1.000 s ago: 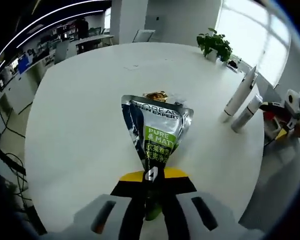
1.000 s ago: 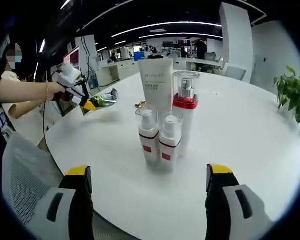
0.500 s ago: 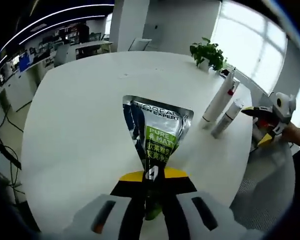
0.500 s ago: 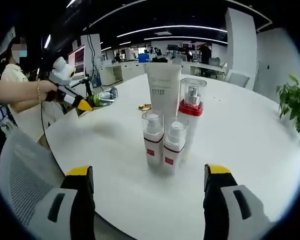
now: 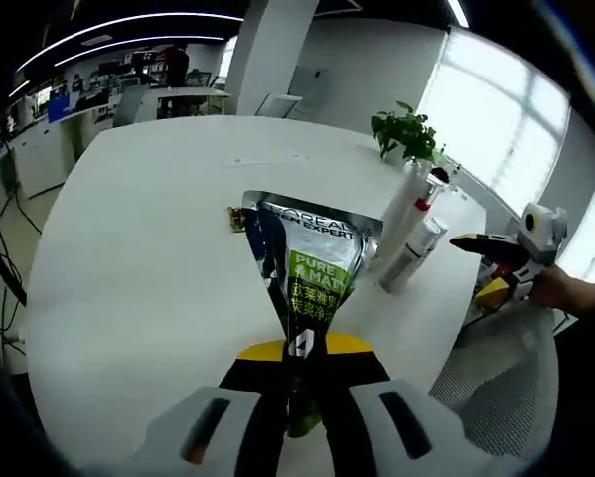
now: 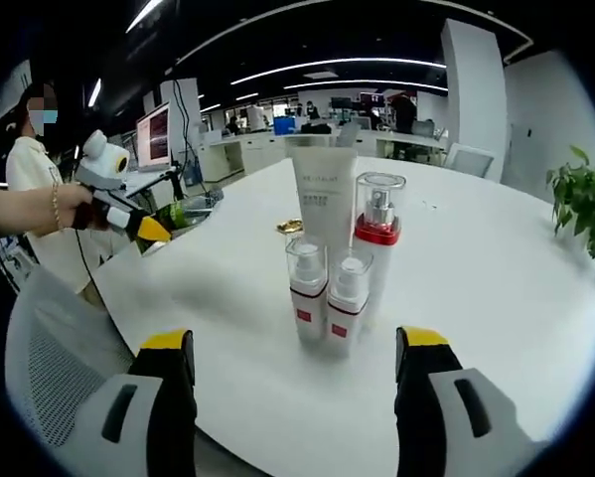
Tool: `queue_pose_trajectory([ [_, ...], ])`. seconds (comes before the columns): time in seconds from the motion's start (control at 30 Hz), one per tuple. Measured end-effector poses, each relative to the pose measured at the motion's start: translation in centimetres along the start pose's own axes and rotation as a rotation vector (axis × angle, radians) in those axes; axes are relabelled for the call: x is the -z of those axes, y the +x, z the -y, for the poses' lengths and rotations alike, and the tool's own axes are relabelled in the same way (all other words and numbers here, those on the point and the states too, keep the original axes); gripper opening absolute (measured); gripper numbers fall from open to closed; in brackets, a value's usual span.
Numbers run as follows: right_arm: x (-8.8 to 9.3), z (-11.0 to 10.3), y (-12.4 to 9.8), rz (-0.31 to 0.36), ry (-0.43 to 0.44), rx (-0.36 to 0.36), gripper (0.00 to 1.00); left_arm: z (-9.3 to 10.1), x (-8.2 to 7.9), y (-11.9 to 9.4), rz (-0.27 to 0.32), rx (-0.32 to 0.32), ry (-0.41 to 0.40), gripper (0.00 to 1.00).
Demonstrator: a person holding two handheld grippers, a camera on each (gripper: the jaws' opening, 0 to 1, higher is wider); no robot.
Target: Arrange the skincare products in the storage area until every visible bottle or jar stands upright without overlapping.
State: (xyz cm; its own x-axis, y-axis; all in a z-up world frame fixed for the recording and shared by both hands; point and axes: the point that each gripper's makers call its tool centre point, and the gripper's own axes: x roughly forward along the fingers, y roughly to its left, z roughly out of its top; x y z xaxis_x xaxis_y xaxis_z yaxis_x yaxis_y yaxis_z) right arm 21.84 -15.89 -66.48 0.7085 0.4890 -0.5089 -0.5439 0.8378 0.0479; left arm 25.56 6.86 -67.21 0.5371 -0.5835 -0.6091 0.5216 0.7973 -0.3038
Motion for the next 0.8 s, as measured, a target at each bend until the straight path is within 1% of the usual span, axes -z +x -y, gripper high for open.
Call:
queue_pose_trajectory([
  [0.07,-0.6,-0.7,-0.1,0.009,-0.021,-0.011,0.83,0.9,-0.2,-0.3,0.019,0.016,-0.015,0.07],
  [0.1,-1.2,-1.3,-0.2,0.026,-0.016,-0.027,0.83,1.3,-0.3,-0.5,0.026,0.025,-0.019,0.07],
  [0.13,-1.5,-1.6,-0.2,0.033,-0.017,-0.033,0.84,1.7,-0.3,-0.6,0.034,0.035,-0.025,0.07],
  [0.17,-2.2,-2.3,-0.3,0.048,-0.022,-0.046,0.84,2.2,-0.3,-0.7,0.041,0.046,-0.033,0.07],
  [0.2,-2.5,-2.5,-0.1,0.057,-0.019,-0.055,0.83,2.6,-0.3,-0.9,0.045,0.05,-0.033,0.07],
  [0.23,-3.1,-3.0,0.0,0.077,-0.004,-0.072,0.83,3.2,-0.2,-1.0,0.047,0.059,-0.027,0.07],
  [0.3,-3.7,-3.4,0.2,0.101,0.014,-0.091,0.83,3.5,0.1,-1.0,0.046,0.07,-0.028,0.07],
  [0.4,-4.1,-4.2,0.7,0.109,0.024,-0.12,0.83,3.9,0.4,-1.1,0.051,0.082,-0.031,0.07],
  [0.5,-4.7,-5.3,0.9,0.133,0.073,-0.166,0.82,4.5,0.5,-1.4,0.058,0.09,-0.039,0.07],
  [0.53,-4.8,-5.4,0.9,0.133,0.068,-0.169,0.81,4.5,0.5,-1.5,0.059,0.09,-0.04,0.07],
  [0.6,-5.2,-5.8,1.1,0.144,0.069,-0.191,0.79,4.8,0.4,-1.8,0.071,0.095,-0.053,0.07],
  [0.63,-5.6,-6.3,1.1,0.157,0.088,-0.214,0.78,5.1,0.3,-1.9,0.082,0.101,-0.065,0.07],
  [0.7,-6.1,-6.7,1.2,0.168,0.11,-0.23,0.75,5.6,0.3,-2.1,0.089,0.108,-0.07,0.07],
  [0.73,-6.4,-7.0,1.2,0.174,0.123,-0.247,0.73,5.8,0.4,-2.0,0.091,0.109,-0.068,0.07],
  [0.77,-6.7,-7.5,1.4,0.181,0.152,-0.271,0.68,6.1,0.4,-2.0,0.096,0.114,-0.062,0.07],
  [0.8,-7.0,-7.9,1.4,0.189,0.171,-0.296,0.64,6.9,0.4,-2.0,0.104,0.123,-0.056,0.07],
])
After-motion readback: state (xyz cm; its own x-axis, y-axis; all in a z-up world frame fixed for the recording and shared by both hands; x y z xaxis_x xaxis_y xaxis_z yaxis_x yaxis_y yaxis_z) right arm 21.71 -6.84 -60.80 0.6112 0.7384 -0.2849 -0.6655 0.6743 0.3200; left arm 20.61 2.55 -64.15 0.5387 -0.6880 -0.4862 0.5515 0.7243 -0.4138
